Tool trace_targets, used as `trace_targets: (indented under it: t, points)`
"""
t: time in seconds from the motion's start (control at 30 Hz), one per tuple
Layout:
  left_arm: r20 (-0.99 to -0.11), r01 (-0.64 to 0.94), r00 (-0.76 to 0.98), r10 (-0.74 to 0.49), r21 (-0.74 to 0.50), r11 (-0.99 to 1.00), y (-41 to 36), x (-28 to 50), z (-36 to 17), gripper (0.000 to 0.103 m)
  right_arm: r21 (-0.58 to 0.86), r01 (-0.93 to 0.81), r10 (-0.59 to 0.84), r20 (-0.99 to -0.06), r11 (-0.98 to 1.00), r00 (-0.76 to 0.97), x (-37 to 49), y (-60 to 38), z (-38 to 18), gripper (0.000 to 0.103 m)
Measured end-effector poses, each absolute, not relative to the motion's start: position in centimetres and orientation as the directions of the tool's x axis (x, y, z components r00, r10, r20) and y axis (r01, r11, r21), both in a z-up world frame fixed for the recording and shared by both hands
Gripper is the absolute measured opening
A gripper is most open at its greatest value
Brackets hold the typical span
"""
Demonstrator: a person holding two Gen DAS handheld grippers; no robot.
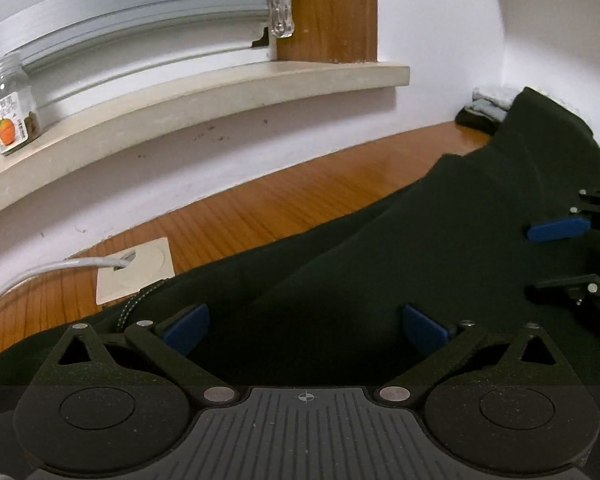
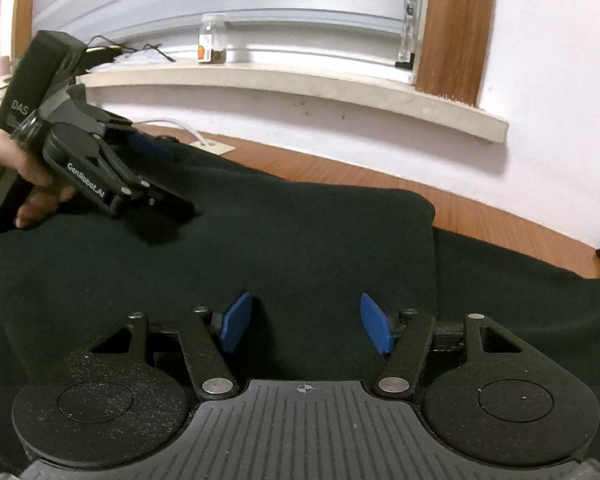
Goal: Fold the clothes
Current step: 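Open both tools and release the folded sweatpants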
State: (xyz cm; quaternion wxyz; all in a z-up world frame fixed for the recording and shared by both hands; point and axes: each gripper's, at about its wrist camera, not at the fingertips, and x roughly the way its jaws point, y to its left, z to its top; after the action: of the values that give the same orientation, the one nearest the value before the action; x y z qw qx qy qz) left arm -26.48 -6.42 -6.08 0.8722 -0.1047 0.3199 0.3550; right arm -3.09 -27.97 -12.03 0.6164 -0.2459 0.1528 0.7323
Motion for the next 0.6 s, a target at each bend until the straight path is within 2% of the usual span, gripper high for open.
trace_targets:
  t: [0.43, 0.6]
  points:
    - [-0.651, -0.689, 0.538, 0.536, 0.027, 0.724, -5.45, -26.97, -5.88, 0.102, -0.038, -0.984, 0.836, -0.533, -0.176, -0.129, -2.95, -28.2, -12.27, 0.065]
    - [-0.645, -0.689, 0.542, 0.539, 0.026, 0.724, -5.56, -27.08, -5.83, 0.102, -0.003, -0.978, 0.821, -0.544, -0.21, -0.174, -2.73, -28.21, -12.12, 0.087]
